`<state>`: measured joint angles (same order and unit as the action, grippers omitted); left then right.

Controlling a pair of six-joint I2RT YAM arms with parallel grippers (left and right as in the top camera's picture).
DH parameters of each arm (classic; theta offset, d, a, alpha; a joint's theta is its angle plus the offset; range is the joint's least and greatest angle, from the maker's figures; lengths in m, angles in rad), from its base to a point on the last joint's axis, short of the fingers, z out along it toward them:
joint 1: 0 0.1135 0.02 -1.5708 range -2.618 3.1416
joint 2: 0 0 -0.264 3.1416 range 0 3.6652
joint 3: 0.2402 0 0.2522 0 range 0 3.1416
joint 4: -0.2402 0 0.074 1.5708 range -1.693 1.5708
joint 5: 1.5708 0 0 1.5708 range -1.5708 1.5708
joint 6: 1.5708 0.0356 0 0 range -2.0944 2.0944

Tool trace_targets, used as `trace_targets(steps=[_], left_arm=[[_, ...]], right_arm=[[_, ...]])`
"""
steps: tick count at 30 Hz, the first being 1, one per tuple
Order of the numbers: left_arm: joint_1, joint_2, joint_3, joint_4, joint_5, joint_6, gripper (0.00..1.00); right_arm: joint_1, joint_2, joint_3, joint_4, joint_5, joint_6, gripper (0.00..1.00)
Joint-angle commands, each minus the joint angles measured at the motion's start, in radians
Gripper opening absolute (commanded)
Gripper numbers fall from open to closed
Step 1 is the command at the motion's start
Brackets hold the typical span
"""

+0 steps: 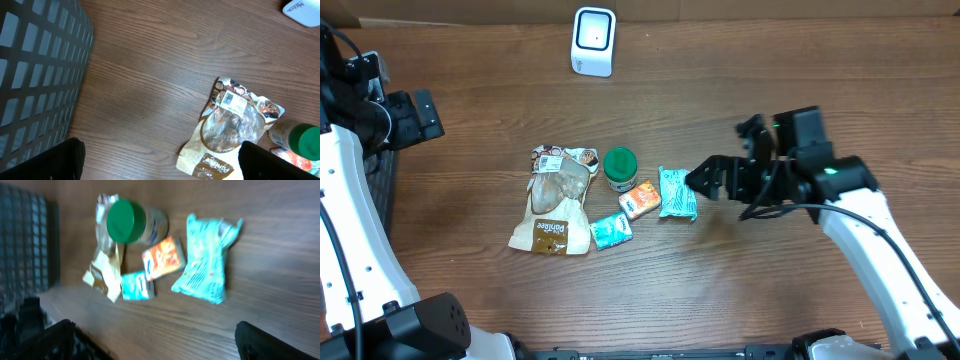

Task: Scan the item barcode
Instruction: 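Move the right gripper over the light green pack and descend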

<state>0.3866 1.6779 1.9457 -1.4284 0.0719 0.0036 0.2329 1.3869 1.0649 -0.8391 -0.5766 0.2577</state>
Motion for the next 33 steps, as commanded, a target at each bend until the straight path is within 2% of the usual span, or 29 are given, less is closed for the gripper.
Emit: trace_targets(steps=[1,2,3,5,7,8,10,18,23,30,33], left_arm=[[-0.003,-0.003,0.011,0.000,0.006,0.017,1.00],[-0.003,-0.003,0.011,0.000,0.006,0.017,1.00],[-0.003,-0.003,0.011,0.000,0.006,0.017,1.00],[-0.003,-0.003,0.011,0.000,0.006,0.017,1.00],[-0.003,-0.003,0.011,0.000,0.006,0.017,1.00],[-0.003,-0.003,0.011,0.000,0.006,0.017,1.00],[-0.004,-0.003,0.011,0.000,0.006,0.017,1.00],[-0.003,-0.003,0.011,0.000,0.006,0.017,1.00],[-0.003,-0.003,0.011,0.000,0.006,0.017,1.00],[-0.004,-0.003,0.011,0.000,0.006,0.017,1.00],[-0.003,-0.003,0.011,0.000,0.006,0.017,1.00]], right_arm=[[0.050,0.032,0.029,0.039,-0.018,-0.007,1.00],[0.055,0.040,0.029,0.066,-0.018,0.001,1.00],[0.060,0.047,0.029,0.085,-0.024,0.005,0.90],[0.068,0.058,0.027,0.113,-0.035,0.003,0.53],[0.076,0.068,0.027,0.134,-0.003,0.015,0.25],[0.083,0.080,0.027,0.143,0.068,0.070,0.14],[0.096,0.100,0.027,0.143,0.166,0.148,0.06],[0.201,0.248,0.027,0.176,0.367,0.432,0.04],[0.223,0.354,0.027,0.171,0.385,0.523,0.04],[0.223,0.468,0.027,0.111,0.377,0.549,0.05],[0.223,0.468,0.032,0.129,0.375,0.505,0.17]])
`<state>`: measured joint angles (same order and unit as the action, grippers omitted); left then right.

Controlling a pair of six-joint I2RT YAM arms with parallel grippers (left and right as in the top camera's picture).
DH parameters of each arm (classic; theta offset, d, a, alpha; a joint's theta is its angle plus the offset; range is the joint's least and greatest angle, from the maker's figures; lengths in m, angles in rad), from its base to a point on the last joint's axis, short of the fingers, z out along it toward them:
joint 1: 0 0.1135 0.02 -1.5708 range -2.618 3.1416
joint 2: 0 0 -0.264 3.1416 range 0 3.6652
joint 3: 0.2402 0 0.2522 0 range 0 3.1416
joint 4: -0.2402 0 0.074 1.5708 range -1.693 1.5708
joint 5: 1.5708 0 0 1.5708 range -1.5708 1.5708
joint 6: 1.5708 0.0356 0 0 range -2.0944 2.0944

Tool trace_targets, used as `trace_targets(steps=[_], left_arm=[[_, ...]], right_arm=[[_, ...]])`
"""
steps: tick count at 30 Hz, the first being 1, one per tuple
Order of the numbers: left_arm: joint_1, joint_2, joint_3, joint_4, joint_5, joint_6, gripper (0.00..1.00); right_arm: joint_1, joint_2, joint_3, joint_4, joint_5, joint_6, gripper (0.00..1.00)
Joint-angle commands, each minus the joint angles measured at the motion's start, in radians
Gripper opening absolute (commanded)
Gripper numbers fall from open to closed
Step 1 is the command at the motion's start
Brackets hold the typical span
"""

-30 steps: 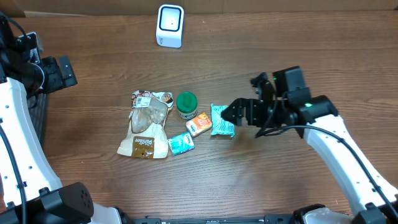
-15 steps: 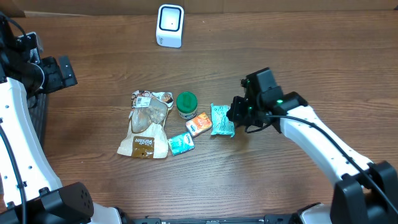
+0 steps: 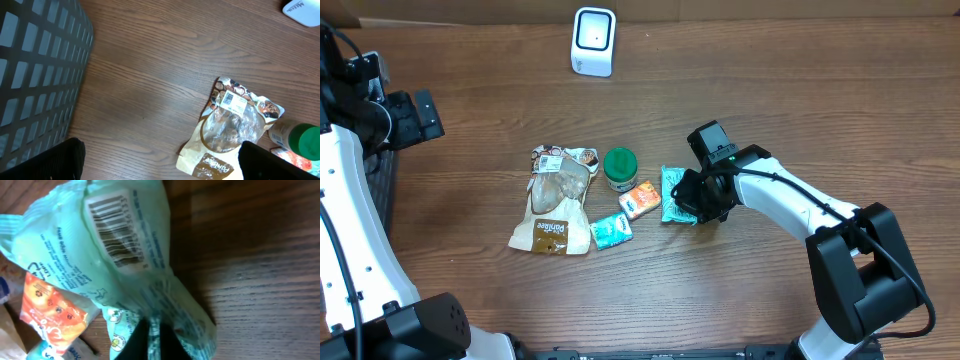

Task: Scan the item barcode
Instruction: 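Move the right gripper over the light green pack and descend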

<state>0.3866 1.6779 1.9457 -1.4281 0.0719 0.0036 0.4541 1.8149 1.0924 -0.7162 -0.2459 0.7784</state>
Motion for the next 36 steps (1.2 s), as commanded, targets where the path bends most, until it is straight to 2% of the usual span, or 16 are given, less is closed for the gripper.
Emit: trace_targets(steps=[1,4,11,12,13,15,17,21,29,32,36], left_arm=[[-0.003,-0.003,0.011,0.000,0.006,0.017,1.00],[-0.003,-0.003,0.011,0.000,0.006,0.017,0.99],[-0.003,-0.003,0.011,0.000,0.006,0.017,1.00],[-0.003,-0.003,0.011,0.000,0.006,0.017,1.00],[-0.003,-0.003,0.011,0.000,0.006,0.017,1.00],[-0.003,-0.003,0.011,0.000,0.006,0.017,1.00],[-0.004,-0.003,0.011,0.000,0.006,0.017,1.00],[-0.003,-0.003,0.011,0.000,0.006,0.017,1.00],[-0.003,-0.003,0.011,0.000,0.006,0.017,1.00],[-0.003,-0.003,0.011,0.000,0.006,0.017,1.00],[-0.004,-0.003,0.011,0.000,0.006,0.017,1.00]], right_arm=[[0.002,0.040,0.009,0.009,0.043,-0.038,0.23],[0.002,0.040,0.029,0.013,0.043,-0.122,0.27],[0.002,0.037,0.179,-0.085,0.024,-0.360,0.26],[0.002,0.037,0.218,-0.126,0.000,-0.389,0.25],[0.002,0.037,0.246,-0.162,-0.017,-0.394,0.20],[0.002,0.037,0.280,-0.227,-0.042,-0.391,0.08],[0.003,0.037,0.275,-0.264,-0.044,-0.363,0.04],[0.013,0.037,0.216,-0.274,-0.043,-0.294,0.04],[0.039,0.045,0.028,-0.094,-0.044,-0.109,0.04],[0.039,0.045,0.003,-0.098,-0.043,-0.072,0.04],[0.030,0.045,0.003,-0.103,-0.036,-0.071,0.11]])
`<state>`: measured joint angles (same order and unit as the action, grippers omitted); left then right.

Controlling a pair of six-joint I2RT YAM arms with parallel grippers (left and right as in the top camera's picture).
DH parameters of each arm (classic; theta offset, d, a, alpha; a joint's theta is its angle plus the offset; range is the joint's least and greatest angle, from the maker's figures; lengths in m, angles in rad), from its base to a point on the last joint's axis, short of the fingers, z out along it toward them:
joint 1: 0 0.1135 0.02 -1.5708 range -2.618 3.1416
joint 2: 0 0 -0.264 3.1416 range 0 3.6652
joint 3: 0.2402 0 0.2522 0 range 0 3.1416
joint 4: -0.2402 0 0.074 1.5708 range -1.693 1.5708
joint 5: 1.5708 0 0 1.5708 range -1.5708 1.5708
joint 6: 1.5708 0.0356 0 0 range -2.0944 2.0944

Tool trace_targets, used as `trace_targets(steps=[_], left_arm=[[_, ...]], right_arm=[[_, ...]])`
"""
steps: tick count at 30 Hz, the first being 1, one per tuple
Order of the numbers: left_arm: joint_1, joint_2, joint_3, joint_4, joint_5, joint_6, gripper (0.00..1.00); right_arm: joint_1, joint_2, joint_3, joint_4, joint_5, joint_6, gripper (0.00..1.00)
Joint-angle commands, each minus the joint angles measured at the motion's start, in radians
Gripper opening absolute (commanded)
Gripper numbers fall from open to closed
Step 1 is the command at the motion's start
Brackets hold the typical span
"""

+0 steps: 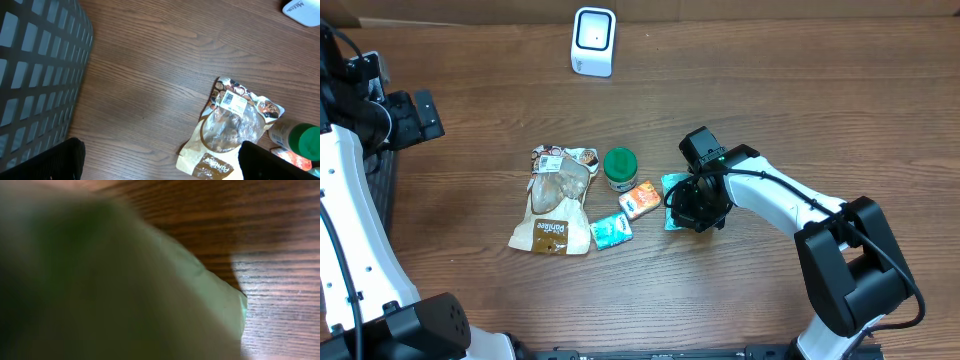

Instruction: Scan the item barcode

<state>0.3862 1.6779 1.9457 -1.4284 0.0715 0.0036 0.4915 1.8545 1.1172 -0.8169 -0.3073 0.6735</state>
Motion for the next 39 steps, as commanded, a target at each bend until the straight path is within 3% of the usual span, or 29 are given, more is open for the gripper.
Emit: trace_targets(steps=[1,6,14,18,22,26,27,33,39], left_arm=[[-0.003,-0.003,0.011,0.000,0.007,0.017,1.00],[-0.003,-0.003,0.011,0.000,0.007,0.017,1.00],[-0.003,-0.003,0.011,0.000,0.007,0.017,1.00],[-0.003,-0.003,0.011,0.000,0.007,0.017,1.00],[-0.003,-0.003,0.011,0.000,0.007,0.017,1.00],[-0.003,-0.003,0.011,0.000,0.007,0.017,1.00],[-0.003,-0.003,0.011,0.000,0.007,0.017,1.00],[-0.003,-0.003,0.011,0.000,0.007,0.017,1.00],[-0.003,-0.003,0.011,0.000,0.007,0.017,1.00]], right_arm=[[-0.015,0.005,-0.022,-0.004,0.027,0.033,0.11],[-0.078,0.005,0.007,-0.042,0.061,-0.040,0.12],[-0.167,0.005,0.150,-0.104,0.098,-0.399,0.22],[-0.175,0.005,0.232,-0.144,0.095,-0.423,0.22],[-0.175,0.005,0.348,-0.192,0.043,-0.373,0.22],[-0.152,0.005,0.370,-0.168,0.000,-0.186,0.18],[-0.142,0.008,0.362,-0.156,0.003,-0.143,0.14],[-0.042,0.011,0.252,-0.060,0.150,0.129,0.13],[-0.033,0.019,0.164,0.009,0.227,0.191,0.13]])
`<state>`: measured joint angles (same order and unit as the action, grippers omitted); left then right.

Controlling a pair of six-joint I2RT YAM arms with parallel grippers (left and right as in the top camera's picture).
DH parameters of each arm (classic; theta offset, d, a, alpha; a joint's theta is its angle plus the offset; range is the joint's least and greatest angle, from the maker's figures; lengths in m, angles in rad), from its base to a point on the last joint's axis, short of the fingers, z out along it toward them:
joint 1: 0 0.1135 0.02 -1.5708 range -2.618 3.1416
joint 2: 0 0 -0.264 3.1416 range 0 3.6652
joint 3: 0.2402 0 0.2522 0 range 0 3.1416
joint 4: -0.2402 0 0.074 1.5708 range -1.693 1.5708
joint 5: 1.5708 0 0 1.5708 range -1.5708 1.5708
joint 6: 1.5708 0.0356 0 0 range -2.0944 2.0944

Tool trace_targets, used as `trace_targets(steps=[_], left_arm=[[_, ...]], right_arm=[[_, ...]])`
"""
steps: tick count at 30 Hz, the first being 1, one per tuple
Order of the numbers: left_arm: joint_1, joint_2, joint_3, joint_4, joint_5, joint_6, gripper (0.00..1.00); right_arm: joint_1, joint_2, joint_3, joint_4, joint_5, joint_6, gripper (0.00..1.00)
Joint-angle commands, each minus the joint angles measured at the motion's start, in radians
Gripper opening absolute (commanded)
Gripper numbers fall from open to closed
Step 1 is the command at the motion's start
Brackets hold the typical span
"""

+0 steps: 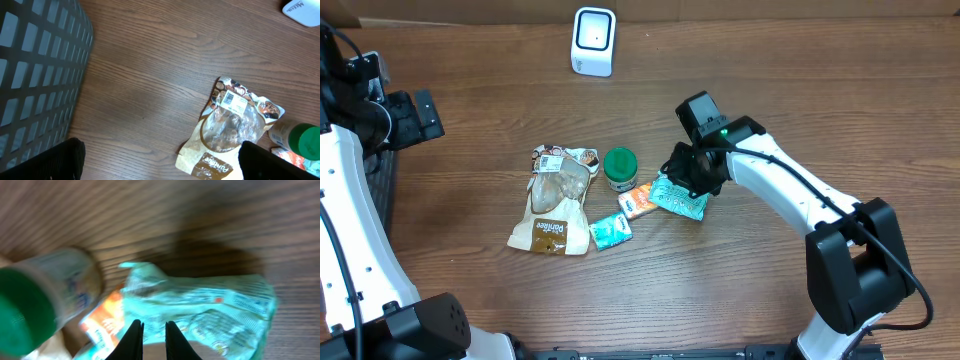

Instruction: Scan the item barcode

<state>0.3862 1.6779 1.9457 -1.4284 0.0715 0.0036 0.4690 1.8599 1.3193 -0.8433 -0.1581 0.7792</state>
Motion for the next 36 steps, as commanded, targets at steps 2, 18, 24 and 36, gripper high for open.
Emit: trace_targets(steps=[2,18,24,36], left_arm=[[-0.003,-0.003,0.011,0.000,0.007,0.017,1.00],[-0.003,-0.003,0.011,0.000,0.007,0.017,1.00],[-0.003,-0.003,0.011,0.000,0.007,0.017,1.00],[-0.003,-0.003,0.011,0.000,0.007,0.017,1.00]], right_arm=[[-0.010,0.023,-0.075,0.084,0.074,0.085,0.14],[-0.066,0.117,-0.062,0.199,-0.029,-0.315,0.36],[-0.117,0.117,0.103,0.060,-0.165,-0.484,0.41],[-0.020,0.119,0.118,-0.214,-0.267,-0.251,0.33]])
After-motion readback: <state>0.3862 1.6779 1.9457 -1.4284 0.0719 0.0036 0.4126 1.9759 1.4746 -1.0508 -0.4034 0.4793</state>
